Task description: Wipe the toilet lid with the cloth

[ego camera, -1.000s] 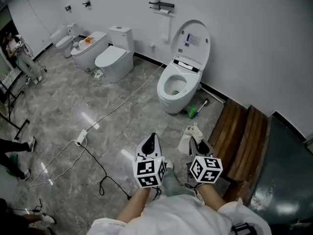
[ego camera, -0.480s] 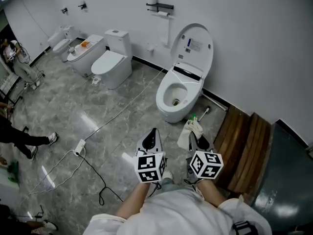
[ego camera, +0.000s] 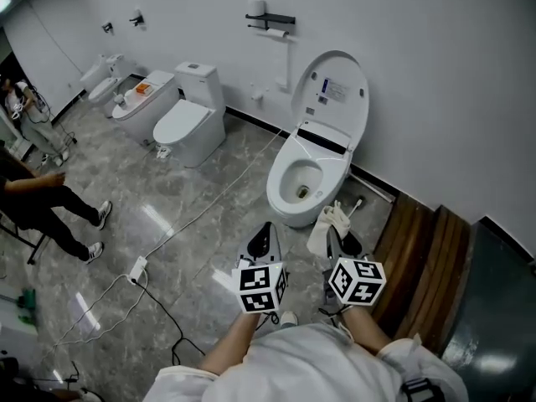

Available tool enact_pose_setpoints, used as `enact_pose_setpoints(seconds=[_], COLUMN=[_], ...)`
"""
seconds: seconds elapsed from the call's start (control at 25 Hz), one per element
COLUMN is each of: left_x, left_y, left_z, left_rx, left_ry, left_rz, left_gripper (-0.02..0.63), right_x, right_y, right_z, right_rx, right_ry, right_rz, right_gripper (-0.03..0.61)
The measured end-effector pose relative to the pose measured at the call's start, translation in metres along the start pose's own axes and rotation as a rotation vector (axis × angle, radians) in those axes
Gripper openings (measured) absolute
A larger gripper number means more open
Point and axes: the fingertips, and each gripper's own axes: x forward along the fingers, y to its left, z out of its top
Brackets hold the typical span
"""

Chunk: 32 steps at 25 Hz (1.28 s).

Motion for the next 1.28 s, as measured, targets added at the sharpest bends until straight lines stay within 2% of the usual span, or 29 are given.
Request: enact_pose_setpoints(seconds=[0.4,0.76,1.28], left_x=[0.057,0.132,0.267], left_y=[-0.007,0.003,0.050], left_z=[-0.010,-0.003,0.044], left_rx=[0.012,0.038,0.085], left_ry=[0.065,0.065,0.097], left_rz=[-0.041,-0.113,-0.232], left_gripper=[0.000,0.001,0.002], right_x=[0.039,0.093,0.220], right_y=[-0.022,-0.043,-0.032], right_z=[0.009,0.017,0.074], right_rx=[0.040,0.090,0.127], right_ry=[0.022,0.005,-0.007], right_rz=[-0.029,-0.099,-0.170], right_gripper=[0.099,0.098,0.099])
